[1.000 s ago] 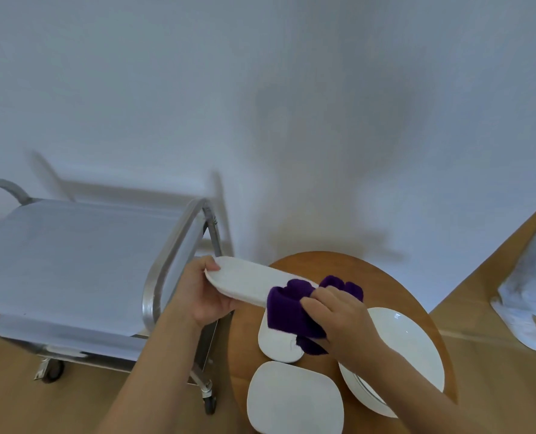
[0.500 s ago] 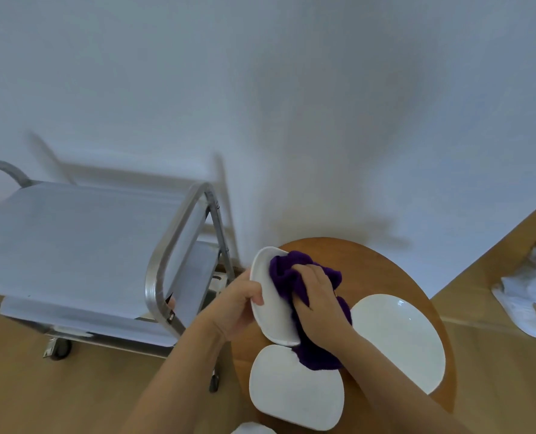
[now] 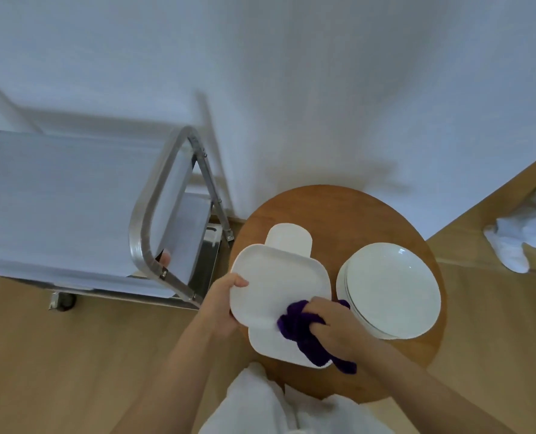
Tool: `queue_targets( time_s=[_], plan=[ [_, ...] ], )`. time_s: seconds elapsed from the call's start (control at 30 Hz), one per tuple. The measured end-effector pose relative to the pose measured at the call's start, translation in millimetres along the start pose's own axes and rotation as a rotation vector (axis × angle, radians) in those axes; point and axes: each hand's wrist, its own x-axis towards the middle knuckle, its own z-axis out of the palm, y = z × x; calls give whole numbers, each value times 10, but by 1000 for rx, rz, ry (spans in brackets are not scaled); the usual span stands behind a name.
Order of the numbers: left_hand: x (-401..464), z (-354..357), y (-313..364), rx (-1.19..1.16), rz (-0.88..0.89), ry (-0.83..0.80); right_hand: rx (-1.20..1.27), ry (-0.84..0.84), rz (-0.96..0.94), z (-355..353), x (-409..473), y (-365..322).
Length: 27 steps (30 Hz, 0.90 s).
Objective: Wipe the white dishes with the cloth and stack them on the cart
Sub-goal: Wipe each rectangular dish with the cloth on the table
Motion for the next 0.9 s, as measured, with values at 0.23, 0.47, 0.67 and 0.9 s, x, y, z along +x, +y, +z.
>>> queue_targets(
  time_s=[0.23,0.47,0.67,0.9],
  plan=[
    [126,-117,-478,28,-104,94,331,251,367,138,13,288],
    [350,-192,-735,311,-141,346,470,402,523,214,25,370],
    [549,-332,-912,379,-166,377,390,443,492,289,2,472],
    [788,-686,-1027,1578,-111,379,379,412,530,357,48,557]
  ],
)
